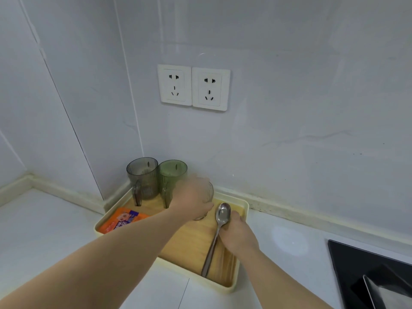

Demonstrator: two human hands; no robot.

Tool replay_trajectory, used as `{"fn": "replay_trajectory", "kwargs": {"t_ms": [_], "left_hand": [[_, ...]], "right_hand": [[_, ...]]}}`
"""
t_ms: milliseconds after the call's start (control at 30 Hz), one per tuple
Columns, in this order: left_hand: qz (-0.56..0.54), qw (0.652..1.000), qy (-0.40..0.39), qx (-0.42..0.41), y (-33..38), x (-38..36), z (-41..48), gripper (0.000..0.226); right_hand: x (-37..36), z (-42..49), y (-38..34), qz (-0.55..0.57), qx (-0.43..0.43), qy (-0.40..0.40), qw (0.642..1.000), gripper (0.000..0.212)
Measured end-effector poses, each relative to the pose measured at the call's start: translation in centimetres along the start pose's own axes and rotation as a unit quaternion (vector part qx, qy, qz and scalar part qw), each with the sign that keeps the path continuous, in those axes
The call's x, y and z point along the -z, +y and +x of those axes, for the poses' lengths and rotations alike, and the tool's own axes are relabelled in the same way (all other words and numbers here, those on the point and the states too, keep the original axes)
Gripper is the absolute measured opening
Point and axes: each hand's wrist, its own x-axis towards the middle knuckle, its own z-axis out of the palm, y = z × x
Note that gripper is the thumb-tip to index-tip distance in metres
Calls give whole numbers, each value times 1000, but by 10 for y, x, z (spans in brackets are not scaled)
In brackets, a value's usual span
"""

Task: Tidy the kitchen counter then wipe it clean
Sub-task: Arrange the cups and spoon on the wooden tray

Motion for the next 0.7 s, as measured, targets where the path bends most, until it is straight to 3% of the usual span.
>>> {"fn": "replay_trajectory", "kwargs": {"t_ms": [700], "left_hand": [[135, 987, 78, -47, 7, -17, 21, 55]], "right_hand": [[-1, 8, 3, -33, 21, 3, 999, 40]]}}
